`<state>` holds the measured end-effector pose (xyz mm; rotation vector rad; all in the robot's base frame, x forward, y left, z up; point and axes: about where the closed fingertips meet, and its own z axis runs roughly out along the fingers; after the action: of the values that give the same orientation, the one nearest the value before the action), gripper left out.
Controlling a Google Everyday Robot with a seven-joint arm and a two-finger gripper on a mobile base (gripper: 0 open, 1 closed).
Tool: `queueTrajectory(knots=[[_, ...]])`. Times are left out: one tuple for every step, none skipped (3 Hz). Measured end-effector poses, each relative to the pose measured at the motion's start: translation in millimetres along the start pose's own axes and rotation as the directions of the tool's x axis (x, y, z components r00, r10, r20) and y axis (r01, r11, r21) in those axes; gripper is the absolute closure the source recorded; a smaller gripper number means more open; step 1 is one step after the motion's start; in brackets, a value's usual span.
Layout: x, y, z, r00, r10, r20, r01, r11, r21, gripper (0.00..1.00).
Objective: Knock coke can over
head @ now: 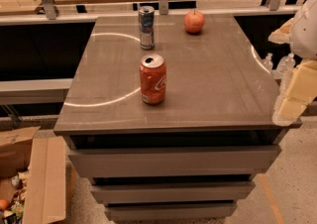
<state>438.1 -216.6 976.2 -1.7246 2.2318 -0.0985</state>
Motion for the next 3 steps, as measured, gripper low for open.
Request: queueTrajectory(knots=[[0.0,0.0,0.0,1.0,0.0,0.0,0.0,1.0,0.0,0.0],[-7.2,0.4,1.9,0.994,0.014,0.111,-0.012,0.9998,-0.015,0.0],[-24.3,-2.1,4.5,0.951,0.068,0.302,-0.064,0.9977,-0.024,0.0]])
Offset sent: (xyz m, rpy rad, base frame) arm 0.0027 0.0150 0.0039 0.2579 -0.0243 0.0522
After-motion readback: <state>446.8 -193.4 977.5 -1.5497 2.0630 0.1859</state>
